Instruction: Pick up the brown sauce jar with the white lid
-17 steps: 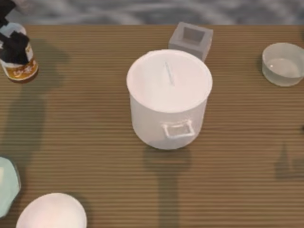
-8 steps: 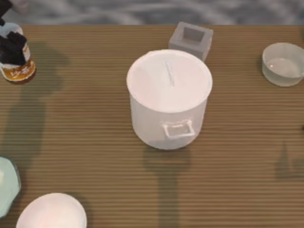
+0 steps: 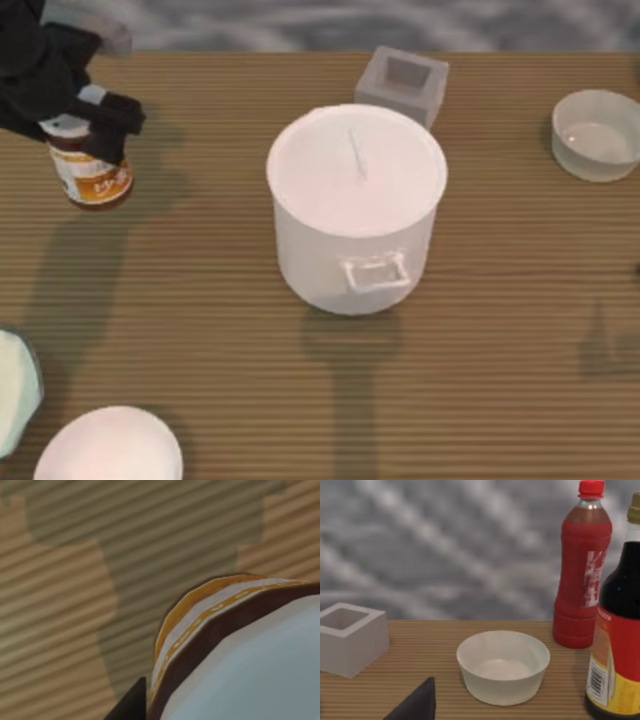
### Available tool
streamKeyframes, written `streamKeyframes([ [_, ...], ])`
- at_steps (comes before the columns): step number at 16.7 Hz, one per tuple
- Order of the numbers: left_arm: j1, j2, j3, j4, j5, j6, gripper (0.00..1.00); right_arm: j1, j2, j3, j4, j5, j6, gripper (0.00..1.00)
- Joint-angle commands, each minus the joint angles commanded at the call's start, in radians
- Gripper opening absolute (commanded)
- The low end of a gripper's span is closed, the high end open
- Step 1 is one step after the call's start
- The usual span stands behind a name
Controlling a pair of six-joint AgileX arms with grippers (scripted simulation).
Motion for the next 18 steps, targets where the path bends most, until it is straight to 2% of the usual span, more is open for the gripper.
streamKeyframes([
  [5, -0.144, -0.080, -0.202, 0.132, -0.110, -0.403, 0.00, 0.000, 0.000, 0.000, 0.000, 0.000, 0.000, 1.00],
  [8, -0.209, -0.128, -0.292, 0.202, -0.163, -0.561, 0.00, 0.000, 0.000, 0.000, 0.000, 0.000, 0.000, 1.00],
  [11, -0.239, -0.152, -0.331, 0.237, -0.188, -0.624, 0.00, 0.000, 0.000, 0.000, 0.000, 0.000, 0.000, 1.00],
  [18, -0.235, -0.124, -0.347, 0.274, -0.185, -0.617, 0.00, 0.000, 0.000, 0.000, 0.000, 0.000, 0.000, 1.00],
])
